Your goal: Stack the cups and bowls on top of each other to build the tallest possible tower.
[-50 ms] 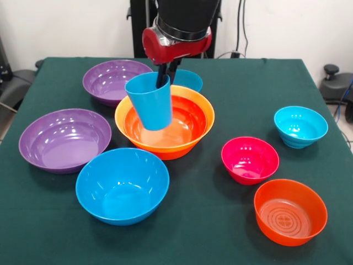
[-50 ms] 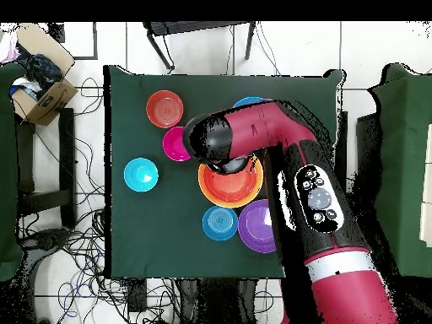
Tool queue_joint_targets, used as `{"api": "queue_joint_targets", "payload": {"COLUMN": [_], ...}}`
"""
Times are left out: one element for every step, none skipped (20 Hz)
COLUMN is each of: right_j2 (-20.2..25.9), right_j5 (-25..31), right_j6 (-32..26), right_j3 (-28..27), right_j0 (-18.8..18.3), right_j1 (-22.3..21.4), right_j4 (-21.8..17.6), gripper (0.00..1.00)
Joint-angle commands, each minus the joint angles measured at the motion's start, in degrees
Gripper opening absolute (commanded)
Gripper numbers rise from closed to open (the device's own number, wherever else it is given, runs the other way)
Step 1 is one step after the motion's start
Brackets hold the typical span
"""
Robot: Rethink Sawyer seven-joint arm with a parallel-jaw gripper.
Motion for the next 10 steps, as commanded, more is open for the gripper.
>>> {"api": "queue_joint_targets", "payload": {"right_j2": [-1.94, -1.86, -1.77, -1.67, -1.73, -1.73, -1.73, -1.76, -1.75, -1.75], "right_j5": [1.35, 0.83, 0.32, -0.01, -0.07, -0.41, -0.75, -0.83, -1.16, -1.49], "right_j6": [-8.62, -8.40, -8.18, -8.06, -7.92, -7.61, -7.30, -7.31, -7.26, -7.16], "right_j3": [4.29, 4.09, 3.90, 3.77, 3.58, 3.27, 2.96, 2.91, 2.78, 2.96], "right_j0": [0.11, 0.13, 0.14, 0.16, 0.32, 0.46, 0.60, 0.64, 0.67, 0.63], "right_j1": [3.39, 3.91, 4.43, 4.73, 4.97, 5.44, 5.91, 6.09, 6.52, 6.74], "right_j4": [-5.46, -5.61, -5.76, -5.87, -6.14, -6.43, -6.71, -6.97, -7.30, -7.50], "gripper": [0.00, 0.00, 0.00, 0.00, 0.00, 0.00, 0.00, 0.00, 0.00, 0.00]}}
